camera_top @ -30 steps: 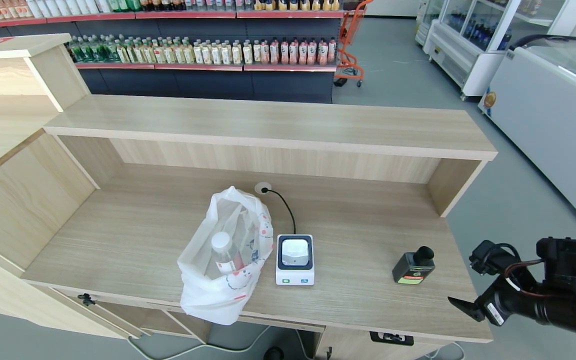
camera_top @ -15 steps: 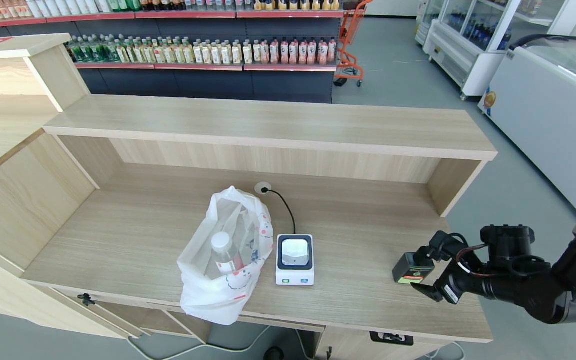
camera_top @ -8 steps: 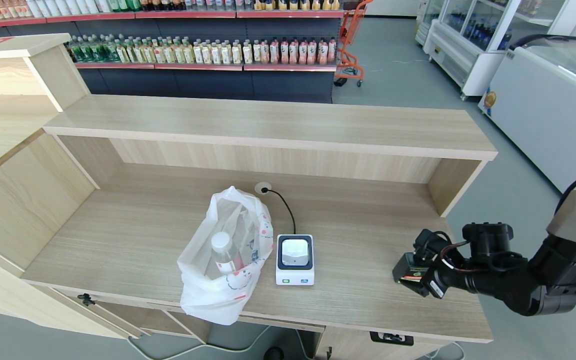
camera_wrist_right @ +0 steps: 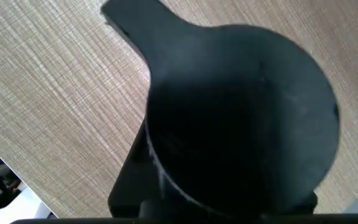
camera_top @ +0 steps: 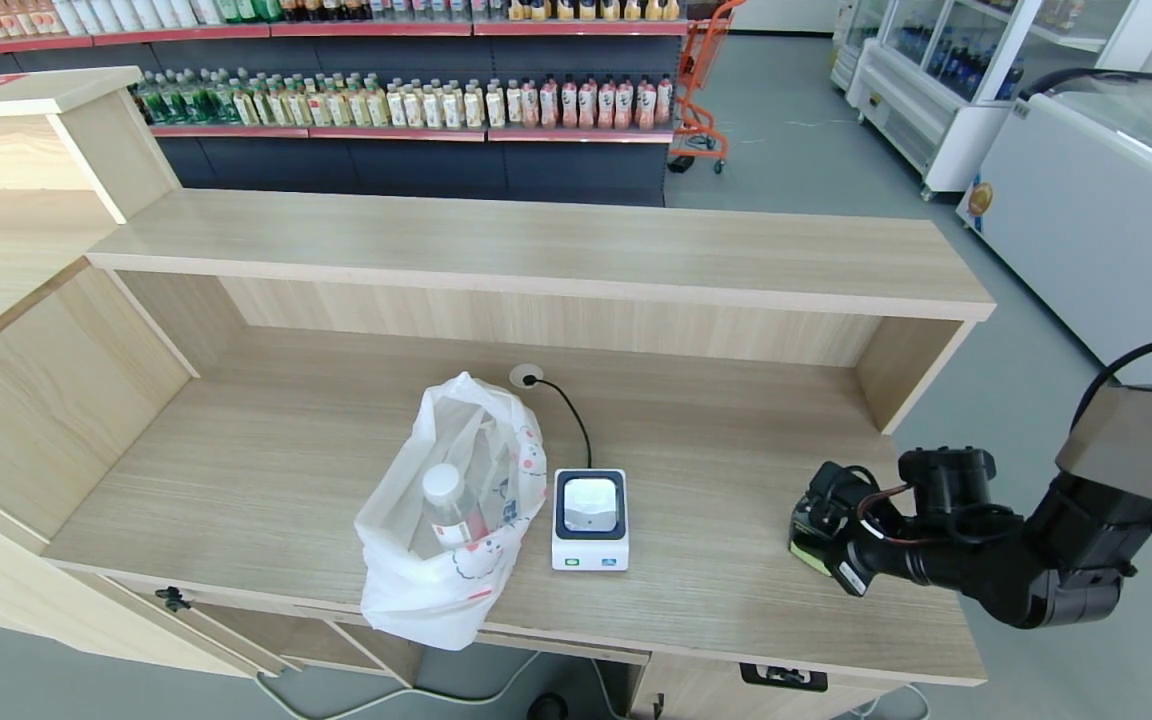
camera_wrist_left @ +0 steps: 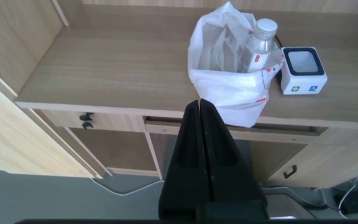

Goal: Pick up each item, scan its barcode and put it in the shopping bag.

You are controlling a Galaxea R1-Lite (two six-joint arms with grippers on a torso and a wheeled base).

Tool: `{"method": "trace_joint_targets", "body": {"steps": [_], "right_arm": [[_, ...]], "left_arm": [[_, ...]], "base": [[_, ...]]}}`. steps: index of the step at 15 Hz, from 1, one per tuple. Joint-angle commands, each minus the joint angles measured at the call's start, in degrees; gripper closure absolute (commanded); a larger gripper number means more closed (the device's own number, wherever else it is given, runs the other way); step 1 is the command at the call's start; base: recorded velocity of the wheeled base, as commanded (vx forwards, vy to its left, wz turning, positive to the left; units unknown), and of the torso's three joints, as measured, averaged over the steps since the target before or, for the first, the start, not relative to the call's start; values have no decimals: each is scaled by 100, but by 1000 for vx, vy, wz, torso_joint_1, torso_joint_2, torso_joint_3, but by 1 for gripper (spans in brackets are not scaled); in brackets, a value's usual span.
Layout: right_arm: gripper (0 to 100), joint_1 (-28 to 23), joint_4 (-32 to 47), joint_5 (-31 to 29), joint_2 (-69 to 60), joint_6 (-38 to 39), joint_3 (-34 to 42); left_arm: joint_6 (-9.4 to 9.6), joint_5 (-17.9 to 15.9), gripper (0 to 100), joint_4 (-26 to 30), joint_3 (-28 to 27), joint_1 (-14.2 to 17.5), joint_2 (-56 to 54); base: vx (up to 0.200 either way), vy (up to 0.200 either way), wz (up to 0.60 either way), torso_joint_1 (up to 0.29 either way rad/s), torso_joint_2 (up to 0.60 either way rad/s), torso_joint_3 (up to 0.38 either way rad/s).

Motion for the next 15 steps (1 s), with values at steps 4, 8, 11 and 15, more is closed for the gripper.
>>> {"method": "trace_joint_targets", "body": {"steps": [4, 8, 11, 15], "right_arm": [[100, -45, 0, -23, -652, -14, 234], [100, -633, 62, -181, -2340, -23, 1333], [100, -1407, 1178, -674, -4098, -568, 1552], [100, -1548, 1978, 153, -5979, -2000, 1552]], "left_arm": [[1, -1, 100, 0, 1, 1, -1], [1, -1, 100, 0, 1, 1, -1], [1, -1, 100, 0, 1, 1, -1], [1, -1, 100, 0, 1, 1, -1]], "base": [[0, 0, 0, 0, 0, 0], [0, 0, 0, 0, 0, 0], [0, 0, 0, 0, 0, 0], [0, 0, 0, 0, 0, 0]]}}
